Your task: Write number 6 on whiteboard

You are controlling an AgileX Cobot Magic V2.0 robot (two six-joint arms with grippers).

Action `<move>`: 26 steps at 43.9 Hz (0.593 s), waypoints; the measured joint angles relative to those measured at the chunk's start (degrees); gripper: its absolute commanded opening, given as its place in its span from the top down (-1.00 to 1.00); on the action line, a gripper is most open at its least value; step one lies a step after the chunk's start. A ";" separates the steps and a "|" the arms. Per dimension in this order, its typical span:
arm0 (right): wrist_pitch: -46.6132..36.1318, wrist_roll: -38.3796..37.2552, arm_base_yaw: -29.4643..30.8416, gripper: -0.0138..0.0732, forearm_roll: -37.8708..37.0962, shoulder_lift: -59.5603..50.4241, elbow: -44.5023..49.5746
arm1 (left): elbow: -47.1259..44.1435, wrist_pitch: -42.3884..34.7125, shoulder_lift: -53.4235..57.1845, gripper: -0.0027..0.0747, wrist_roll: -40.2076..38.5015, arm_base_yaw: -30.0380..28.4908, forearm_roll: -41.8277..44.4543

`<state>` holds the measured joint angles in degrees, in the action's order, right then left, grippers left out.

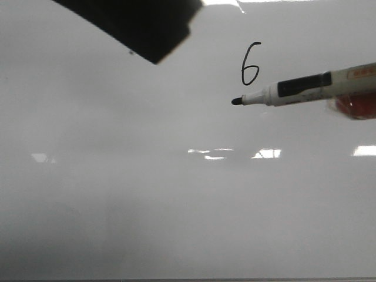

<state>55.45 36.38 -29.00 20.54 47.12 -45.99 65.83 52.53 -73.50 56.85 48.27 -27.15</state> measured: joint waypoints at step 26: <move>0.45 6.01 0.00 0.94 1.92 0.00 0.00 | 8.55 -0.82 -14.28 -0.19 2.97 7.33 0.69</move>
<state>55.91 42.39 -29.00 22.46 47.12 -45.99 74.38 51.71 -87.78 59.82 55.60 -26.46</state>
